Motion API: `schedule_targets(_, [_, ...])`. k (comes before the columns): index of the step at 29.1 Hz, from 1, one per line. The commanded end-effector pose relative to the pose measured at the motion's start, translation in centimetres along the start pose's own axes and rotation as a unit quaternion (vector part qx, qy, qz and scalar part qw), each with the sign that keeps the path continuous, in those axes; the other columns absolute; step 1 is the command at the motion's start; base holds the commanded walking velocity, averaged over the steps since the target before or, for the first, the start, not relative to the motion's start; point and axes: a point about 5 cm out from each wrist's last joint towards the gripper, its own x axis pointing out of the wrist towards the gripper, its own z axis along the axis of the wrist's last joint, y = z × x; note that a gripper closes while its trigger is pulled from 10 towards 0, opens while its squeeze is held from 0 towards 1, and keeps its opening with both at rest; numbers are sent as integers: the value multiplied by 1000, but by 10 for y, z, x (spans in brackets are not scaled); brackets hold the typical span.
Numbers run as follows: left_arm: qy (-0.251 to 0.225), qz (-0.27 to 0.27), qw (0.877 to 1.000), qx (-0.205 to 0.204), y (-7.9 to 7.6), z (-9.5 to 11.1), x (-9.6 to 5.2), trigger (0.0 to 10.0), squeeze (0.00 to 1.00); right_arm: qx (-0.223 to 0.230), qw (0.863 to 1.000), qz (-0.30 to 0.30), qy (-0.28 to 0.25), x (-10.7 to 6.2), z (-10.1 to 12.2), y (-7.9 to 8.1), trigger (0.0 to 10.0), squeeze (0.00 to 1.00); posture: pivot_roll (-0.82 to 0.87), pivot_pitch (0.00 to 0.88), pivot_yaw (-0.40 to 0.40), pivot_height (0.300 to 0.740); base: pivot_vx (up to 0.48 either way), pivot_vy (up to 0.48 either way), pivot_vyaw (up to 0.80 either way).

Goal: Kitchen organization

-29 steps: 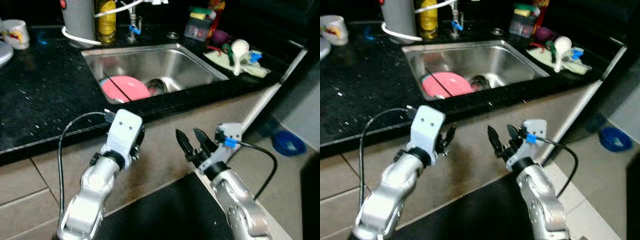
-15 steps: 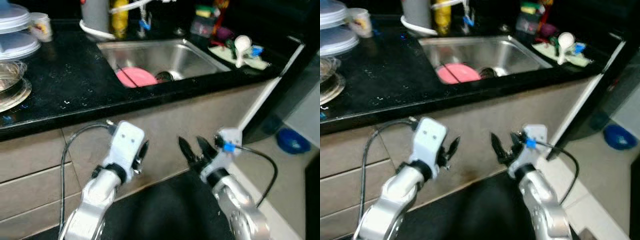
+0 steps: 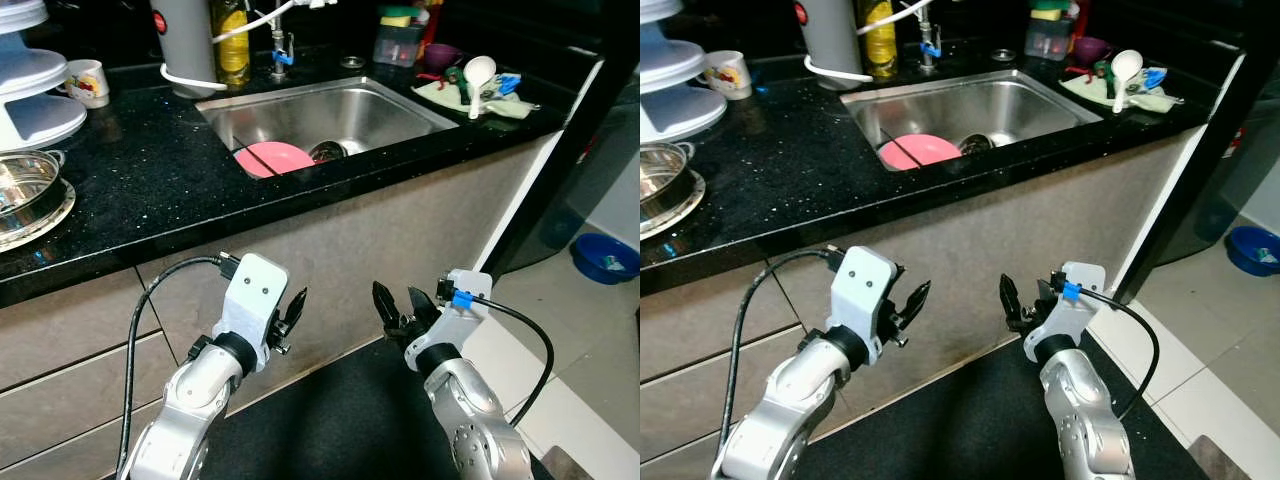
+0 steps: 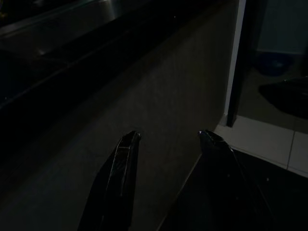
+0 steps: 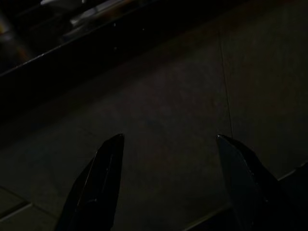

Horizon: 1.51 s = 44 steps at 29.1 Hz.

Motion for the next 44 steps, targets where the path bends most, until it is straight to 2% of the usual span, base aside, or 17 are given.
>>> schedule_targets(1, [3, -6, 1000, 9, -1, -3, 1, 10000, 0, -2, 1000, -10, -5, 1, -1, -3, 10000, 0, 127, 0, -9, 740, 0, 0, 0])
schedule_targets(5, [-4, -6, 1000, 11, 0, -3, 4, 10000, 0, -15, 1000, 11, -17, 1, 1, 4, 10000, 0, 127, 0, -8, 740, 0, 0, 0])
schedule_targets(8, [-12, -2, 1000, 12, 0, -2, 5, 10000, 0, -36, 998, 37, -21, 1, 3, 10, 10000, 0, 138, 0, -42, 740, 0, 0, 800])
schedule_targets(13, [-19, 12, 1000, 17, 1, -1, 3, 10000, 0, -37, 997, 55, -25, 2, 5, 14, 10000, 0, 154, 0, -68, 740, 0, 0, 800])
schedule_targets(14, [-23, 34, 999, 14, 5, 0, 0, 10000, 0, -34, 997, 69, -28, 2, 5, 17, 10000, 0, 163, 0, -87, 740, 0, 0, 794])
schedule_targets(15, [-23, 34, 999, 14, 5, 0, 0, 10000, 0, -34, 997, 69, -28, 2, 5, 17, 10000, 0, 163, 0, -87, 740, 0, 0, 794])
schedule_targets(16, [-24, 56, 998, 9, 9, 1, -2, 10000, 0, -34, 996, 79, -30, 3, 6, 19, 10000, 0, 168, 0, -98, 740, 0, 0, 788])
schedule_targets(22, [-27, 78, 997, 0, 12, 2, -4, 10000, 0, -34, 995, 90, -31, 4, 8, 20, 10000, 0, 174, 0, -120, 740, 0, 0, 788])
schedule_targets(23, [-25, 91, 995, -14, 14, 1, -4, 10000, 0, -34, 994, 95, -33, 6, 9, 20, 10000, 0, 176, 0, -133, 740, 0, 0, 788])
schedule_targets(27, [-23, 101, 994, -29, 16, 0, -2, 10000, 0, -32, 993, 102, -39, 11, 14, 22, 10000, 0, 175, 2, -141, 740, 0, 0, 788])
schedule_targets(35, [-20, 96, 995, -36, 13, -1, 0, 10000, 0, -26, 992, 115, -54, 15, 22, 28, 10000, 0, 165, 0, -145, 740, 0, 0, 788])
schedule_targets(44, [-13, 67, 997, -44, 7, -6, 4, 10000, 0, -19, 989, 130, -66, 17, 29, 34, 10000, 0, 164, 0, -155, 740, 0, 0, 788])
